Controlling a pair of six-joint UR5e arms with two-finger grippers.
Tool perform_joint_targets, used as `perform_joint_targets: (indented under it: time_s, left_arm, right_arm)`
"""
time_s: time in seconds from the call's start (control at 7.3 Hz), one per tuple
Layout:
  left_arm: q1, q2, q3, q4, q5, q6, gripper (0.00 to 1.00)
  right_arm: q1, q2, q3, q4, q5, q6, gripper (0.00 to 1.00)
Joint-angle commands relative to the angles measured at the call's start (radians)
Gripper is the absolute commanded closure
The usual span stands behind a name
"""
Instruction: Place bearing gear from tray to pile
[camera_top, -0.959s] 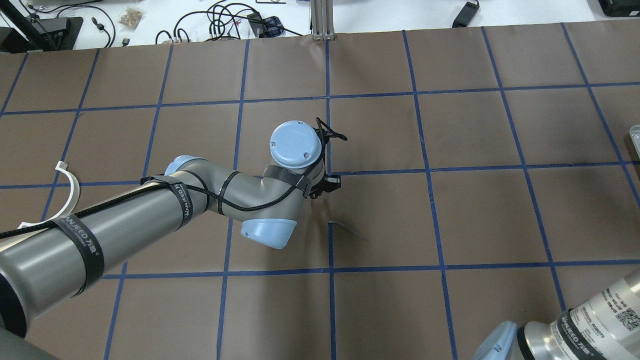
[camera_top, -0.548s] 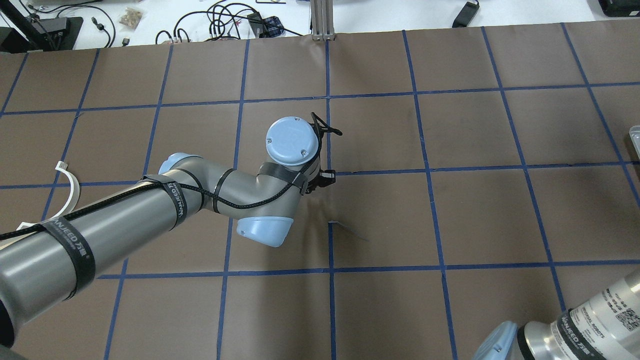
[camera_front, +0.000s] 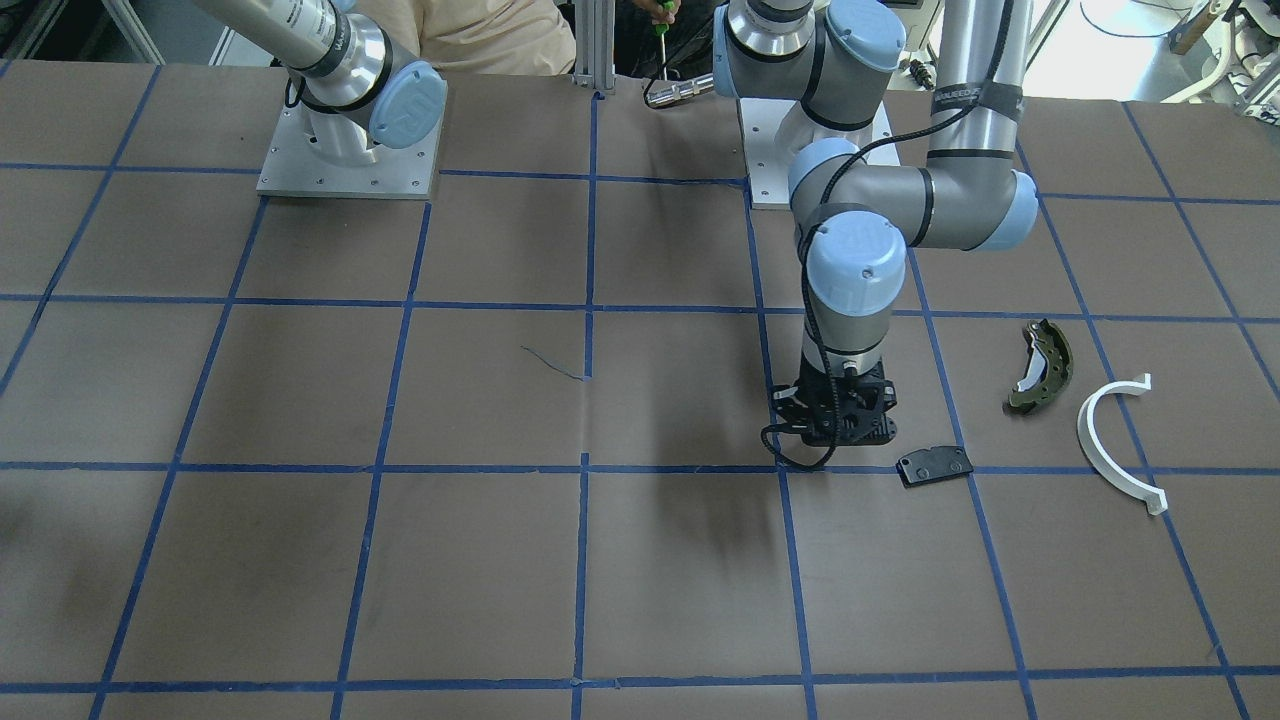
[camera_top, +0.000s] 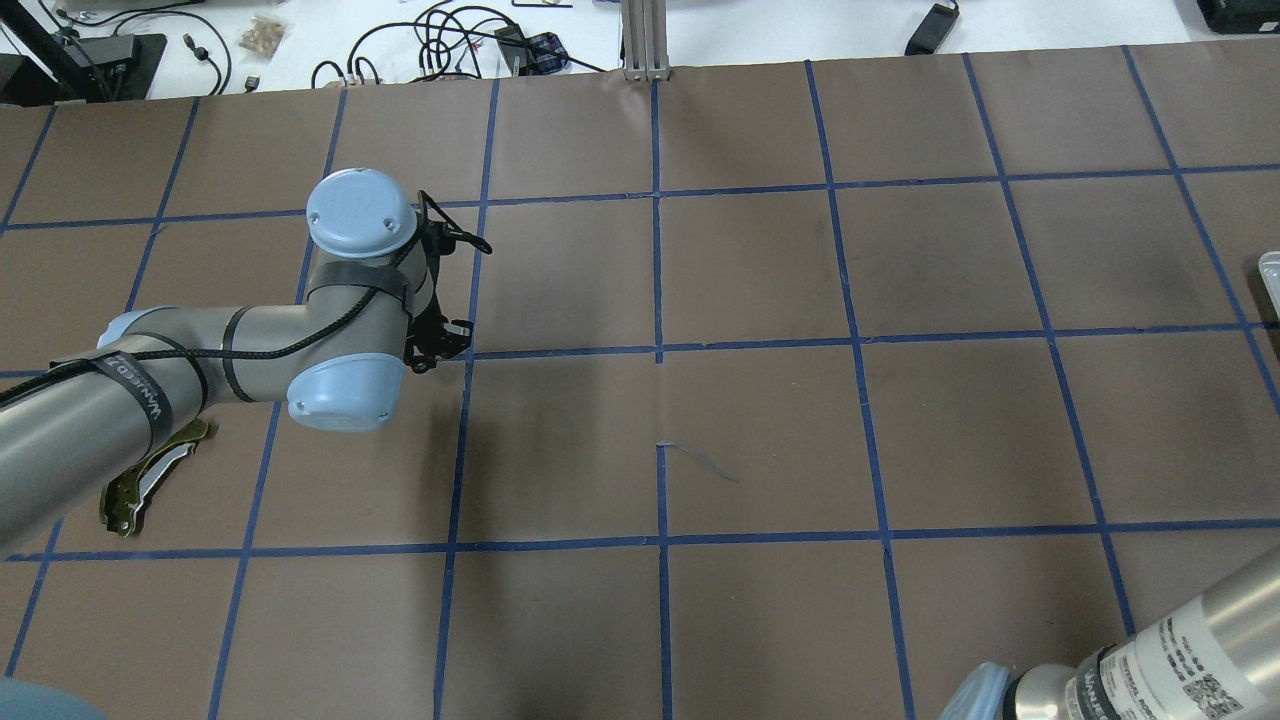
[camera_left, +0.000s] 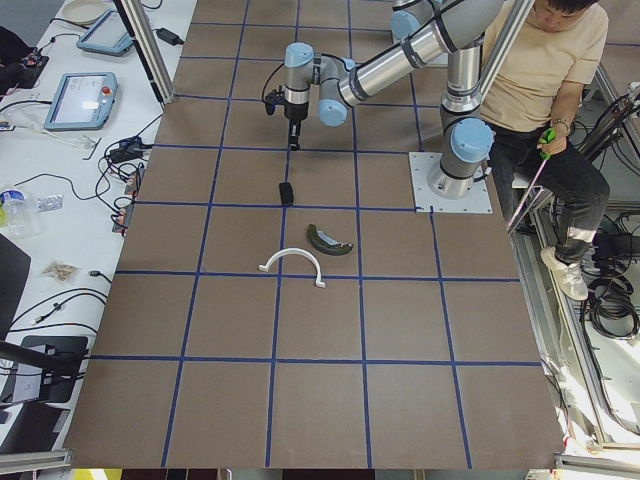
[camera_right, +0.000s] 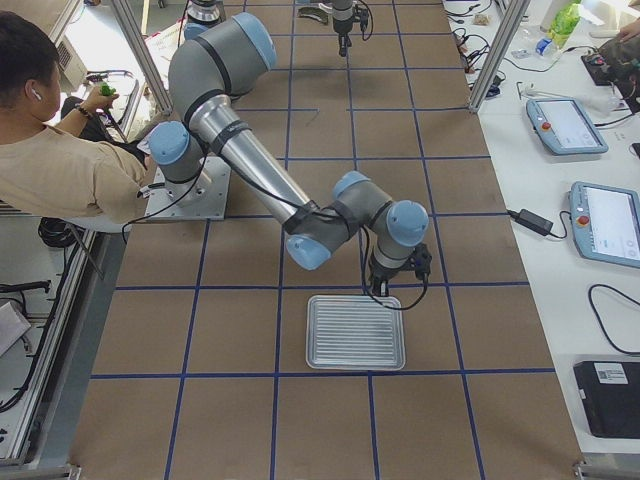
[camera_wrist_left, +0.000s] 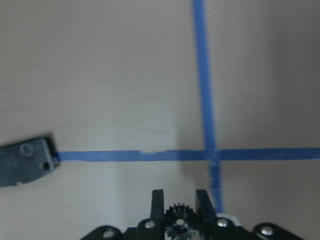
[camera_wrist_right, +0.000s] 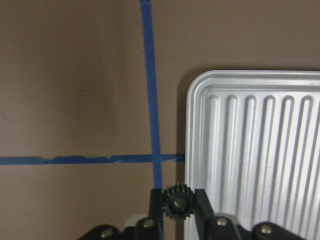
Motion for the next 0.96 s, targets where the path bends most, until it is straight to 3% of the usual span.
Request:
perform_joint_targets:
  time_s: [0.0,0.41,0.82]
  left_arm:
    - [0.092,0.016,-0.055,-0.001,0.049,0.053,1.00]
    - [0.250,0.011,-0.054,-0.007,0.060,0.209,1.00]
    - [0.294,-0.002,-0.055,-0.007,0.063,0.259,1.00]
  right_arm:
    - [0.155,-0.126,0.054,0.117,0.003,0.182,1.00]
    - [0.402,-0.327,0.290,0.085,0.042,0.589,1.00]
    - [0.707,-0.331,0.353,-0.002,0.076,1.045,1.00]
